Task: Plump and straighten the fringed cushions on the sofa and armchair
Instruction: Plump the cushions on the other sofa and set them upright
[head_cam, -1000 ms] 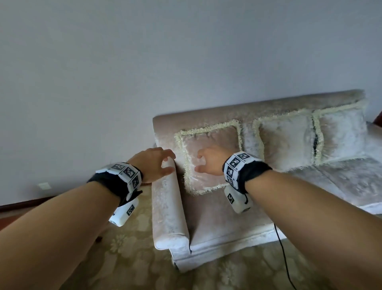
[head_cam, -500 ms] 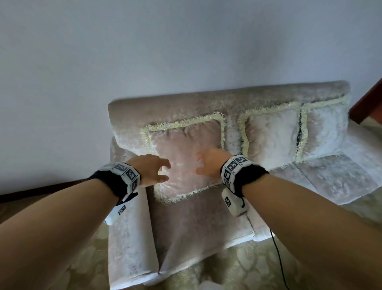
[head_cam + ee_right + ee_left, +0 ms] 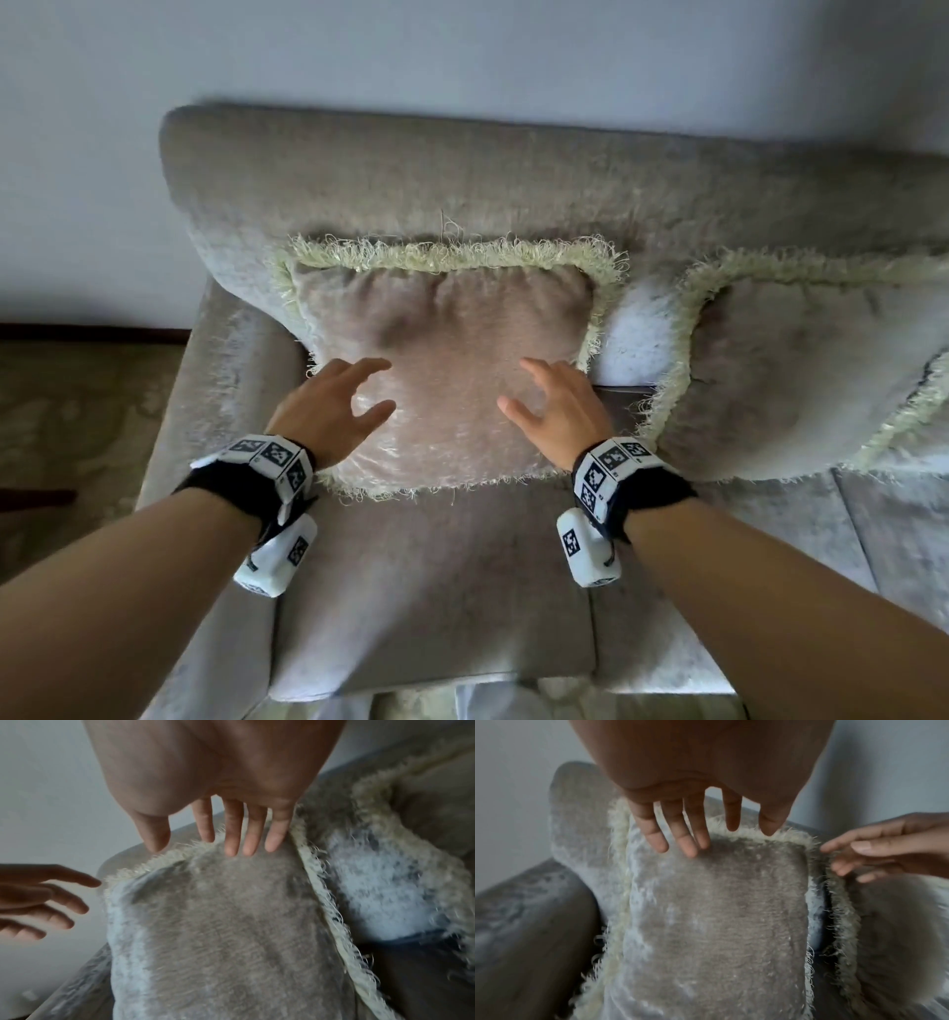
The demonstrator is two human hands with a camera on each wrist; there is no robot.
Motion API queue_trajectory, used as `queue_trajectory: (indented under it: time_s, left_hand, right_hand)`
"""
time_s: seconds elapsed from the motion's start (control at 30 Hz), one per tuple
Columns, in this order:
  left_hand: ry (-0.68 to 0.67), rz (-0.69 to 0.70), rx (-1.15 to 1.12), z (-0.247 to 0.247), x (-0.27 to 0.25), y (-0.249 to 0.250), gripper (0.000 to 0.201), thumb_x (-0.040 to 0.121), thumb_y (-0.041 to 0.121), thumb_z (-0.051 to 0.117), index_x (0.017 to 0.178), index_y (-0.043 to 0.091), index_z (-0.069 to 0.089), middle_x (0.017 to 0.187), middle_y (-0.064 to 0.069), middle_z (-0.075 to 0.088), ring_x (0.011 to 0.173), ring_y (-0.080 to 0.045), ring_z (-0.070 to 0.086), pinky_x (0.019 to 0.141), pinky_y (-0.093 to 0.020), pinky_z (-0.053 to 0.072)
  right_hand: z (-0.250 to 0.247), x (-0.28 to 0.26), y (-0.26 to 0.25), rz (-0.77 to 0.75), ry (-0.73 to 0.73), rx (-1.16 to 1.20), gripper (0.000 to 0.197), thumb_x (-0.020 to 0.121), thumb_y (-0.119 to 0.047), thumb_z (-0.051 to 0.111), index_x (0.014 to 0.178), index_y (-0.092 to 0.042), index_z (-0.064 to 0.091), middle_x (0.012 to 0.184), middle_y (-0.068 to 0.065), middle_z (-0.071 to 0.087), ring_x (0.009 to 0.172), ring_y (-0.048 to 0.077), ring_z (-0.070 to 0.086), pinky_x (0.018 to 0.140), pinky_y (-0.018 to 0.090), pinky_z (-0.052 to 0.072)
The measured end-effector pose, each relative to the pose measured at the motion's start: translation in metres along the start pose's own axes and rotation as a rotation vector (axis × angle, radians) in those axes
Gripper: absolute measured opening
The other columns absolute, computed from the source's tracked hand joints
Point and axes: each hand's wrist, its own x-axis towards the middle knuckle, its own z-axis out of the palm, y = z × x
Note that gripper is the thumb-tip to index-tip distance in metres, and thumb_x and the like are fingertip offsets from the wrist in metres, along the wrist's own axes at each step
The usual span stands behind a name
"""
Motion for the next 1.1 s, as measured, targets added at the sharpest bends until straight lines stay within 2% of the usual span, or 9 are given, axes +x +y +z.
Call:
queue_trajectory:
  time_s: [0.13,0.27,0.4,0.5,0.6,0.7,0.87,1.0,1.1]
  left_hand:
    - [0.176,-0.123,-0.162,0.044,0.029,-0.015,0.061,0.086,0.06,0.061,0.141,0.056,0.036,0.139,0.007,0.047,0.113,-0.015,0.062,0.093,-0.049,0.055]
    - [0.412,-0.192,-0.264,0.083,0.055,-0.043,0.084,0.08,0.052,0.075,0.148,0.061,0.026,0.145,-0.001,0.036,0.116,-0.019,0.059,0.086,-0.047,0.057]
    - [0.588,-0.221,-0.375,0.122,0.081,-0.074,0.104,0.069,0.045,0.086,0.155,0.044,0.028,0.154,-0.017,0.025,0.138,-0.016,0.034,0.106,-0.032,0.038]
    - [0.568,-0.206,-0.496,0.139,0.097,-0.087,0.112,0.063,0.056,0.074,0.158,0.046,0.014,0.157,0.002,0.028,0.145,-0.01,0.032,0.113,-0.02,0.027]
    - [0.568,-0.187,-0.568,0.146,0.113,-0.089,0.112,0.068,0.043,0.074,0.161,0.037,0.011,0.134,0.038,0.033,0.109,0.034,0.037,0.096,0.006,0.025]
    - [0.59,-0.205,-0.579,0.154,0.123,-0.087,0.109,0.072,0.027,0.073,0.162,0.034,0.012,0.126,0.037,0.037,0.084,0.041,0.038,0.082,0.013,0.024]
    - [0.653,-0.176,-0.648,0.165,0.124,-0.077,0.097,0.08,0.009,0.067,0.149,0.053,0.015,0.149,0.02,0.043,0.068,0.021,0.052,0.073,0.006,0.037]
    - [0.859,-0.119,-0.834,0.16,0.112,-0.069,0.075,0.089,0.03,0.054,0.155,0.023,0.021,0.165,-0.006,0.03,0.149,-0.01,0.036,0.123,-0.031,0.03]
    - [0.858,-0.219,-0.927,0.155,0.104,-0.063,0.073,0.094,0.048,0.047,0.153,0.01,0.028,0.161,-0.014,0.034,0.152,-0.022,0.031,0.126,-0.035,0.024]
  right_hand:
    - [0.036,0.036,0.044,0.011,0.118,0.108,0.074,0.087,-0.07,0.049,0.149,-0.03,0.041,0.133,0.007,0.046,0.124,0.023,0.043,0.105,0.043,0.042]
    - [0.076,0.063,0.086,0.099,0.273,0.221,0.087,0.079,-0.075,0.056,0.15,-0.061,0.008,0.15,0.006,0.018,0.14,0.031,0.022,0.109,0.058,0.038]
    - [0.112,0.078,0.116,0.118,0.325,0.305,0.094,0.074,-0.076,0.057,0.144,-0.068,-0.005,0.158,0.013,0.01,0.149,0.033,0.014,0.117,0.056,0.029]
    - [0.135,0.09,0.124,0.093,0.339,0.373,0.096,0.074,-0.07,0.06,0.144,-0.068,-0.006,0.161,0.014,0.007,0.151,0.033,0.018,0.116,0.054,0.032]
    - [0.152,0.105,0.125,0.103,0.414,0.457,0.096,0.073,-0.067,0.059,0.146,-0.064,-0.003,0.16,0.018,0.012,0.148,0.033,0.026,0.118,0.046,0.031]
    - [0.164,0.119,0.13,0.067,0.475,0.489,0.097,0.074,-0.078,0.055,0.15,-0.053,-0.001,0.164,0.019,0.012,0.149,0.013,0.016,0.115,0.018,0.017]
    - [0.172,0.127,0.132,-0.072,0.577,0.542,0.1,0.085,-0.072,0.053,0.159,-0.017,0.014,0.161,0.013,0.019,0.146,-0.001,0.019,0.116,0.014,0.02]
    - [0.144,0.115,0.113,-0.181,0.657,0.506,0.09,0.091,-0.059,0.055,0.156,-0.009,0.019,0.152,0.009,0.024,0.142,-0.013,0.018,0.115,0.011,0.019]
    - [0.105,0.11,0.096,-0.192,0.619,0.416,0.084,0.09,-0.06,0.055,0.158,-0.022,0.021,0.151,0.023,0.032,0.14,0.008,0.032,0.111,0.006,0.02]
